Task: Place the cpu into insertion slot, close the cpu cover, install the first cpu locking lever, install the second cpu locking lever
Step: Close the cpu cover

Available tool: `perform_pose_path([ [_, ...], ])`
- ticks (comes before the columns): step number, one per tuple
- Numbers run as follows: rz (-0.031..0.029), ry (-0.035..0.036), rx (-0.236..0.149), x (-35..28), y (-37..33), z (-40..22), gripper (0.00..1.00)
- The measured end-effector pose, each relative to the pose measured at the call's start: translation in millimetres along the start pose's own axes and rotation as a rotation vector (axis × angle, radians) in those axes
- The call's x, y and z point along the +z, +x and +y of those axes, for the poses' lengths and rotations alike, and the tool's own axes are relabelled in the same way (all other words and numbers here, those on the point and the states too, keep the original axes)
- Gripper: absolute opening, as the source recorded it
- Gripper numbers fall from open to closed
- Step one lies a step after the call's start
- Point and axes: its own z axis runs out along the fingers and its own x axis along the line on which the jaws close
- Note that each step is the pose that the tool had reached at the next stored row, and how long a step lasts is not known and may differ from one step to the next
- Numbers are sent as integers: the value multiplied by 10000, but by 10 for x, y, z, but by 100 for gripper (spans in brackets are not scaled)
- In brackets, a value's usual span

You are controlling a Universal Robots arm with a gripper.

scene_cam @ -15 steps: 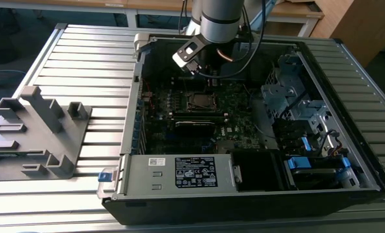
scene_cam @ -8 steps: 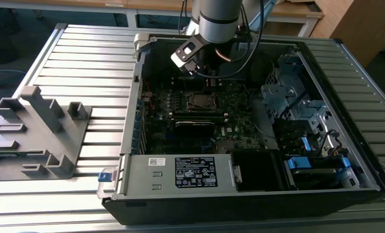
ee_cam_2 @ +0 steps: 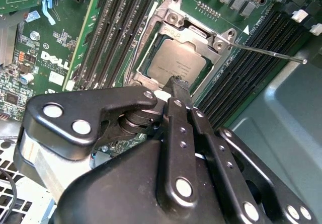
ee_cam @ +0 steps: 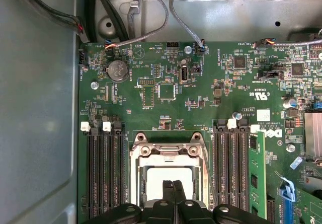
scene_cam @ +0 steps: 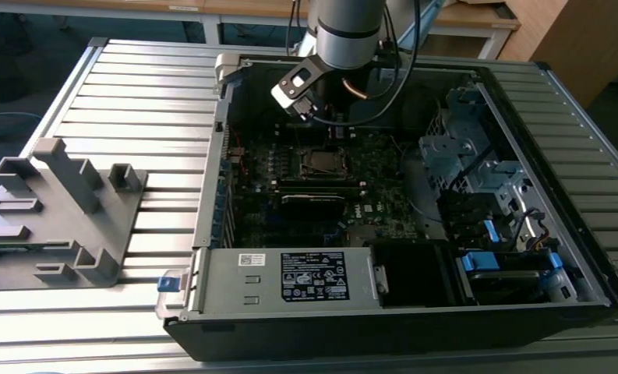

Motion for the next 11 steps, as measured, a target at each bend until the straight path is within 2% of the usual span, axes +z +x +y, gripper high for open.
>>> perform_pose_path([
  [6, 0, 0, 0, 0, 0, -3, 11],
  [11, 0, 0, 1, 10, -1, -39, 11],
])
